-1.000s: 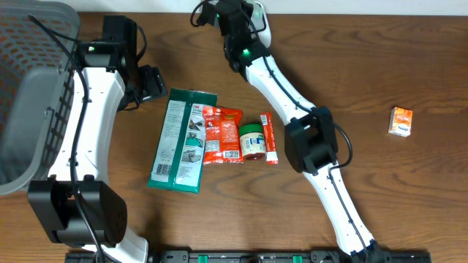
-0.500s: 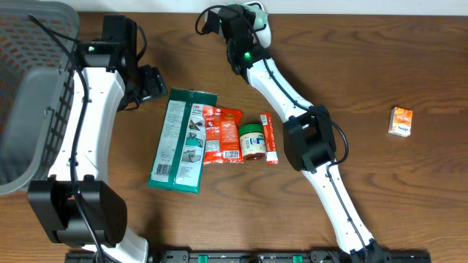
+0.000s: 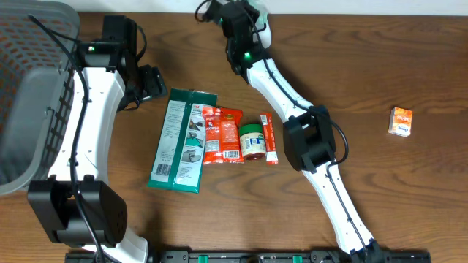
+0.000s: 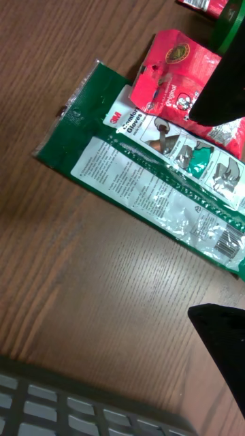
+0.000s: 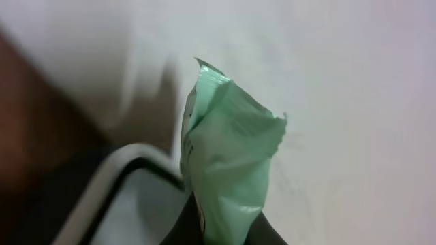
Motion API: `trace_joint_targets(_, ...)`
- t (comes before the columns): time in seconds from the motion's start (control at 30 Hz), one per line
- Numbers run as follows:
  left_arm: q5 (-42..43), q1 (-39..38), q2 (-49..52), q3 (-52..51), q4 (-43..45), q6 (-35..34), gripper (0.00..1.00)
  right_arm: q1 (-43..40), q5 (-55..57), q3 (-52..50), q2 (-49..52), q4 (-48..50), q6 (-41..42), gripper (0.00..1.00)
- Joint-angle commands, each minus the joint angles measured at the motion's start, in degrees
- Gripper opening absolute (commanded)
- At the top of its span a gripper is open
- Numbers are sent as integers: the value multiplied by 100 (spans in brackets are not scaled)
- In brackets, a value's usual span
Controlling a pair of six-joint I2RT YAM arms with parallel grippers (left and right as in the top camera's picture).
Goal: Scan the item barcode
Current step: 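Hold the wipes pack in front of the white scanner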
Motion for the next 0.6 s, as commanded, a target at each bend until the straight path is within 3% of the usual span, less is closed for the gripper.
trace_joint_targets(0.0, -50, 2, -59, 63, -24, 52, 84, 57, 833, 74, -101, 260, 581, 14)
trace_joint_targets(0.07, -50, 2, -59, 63, -24, 52, 84, 66, 1115, 74, -101, 229, 940, 1)
trace_joint_targets(0.27, -50, 2, -59, 63, -24, 52, 84, 79, 1104, 74, -98, -553, 2715, 1)
trace_joint_targets(0.37, -50, 2, -59, 63, -24, 55, 84, 81, 487, 74, -98, -837, 2848, 1)
trace_joint_targets(0.57, -50, 2, -59, 63, -24, 52, 84, 127, 450, 74, -98, -796, 2809, 1)
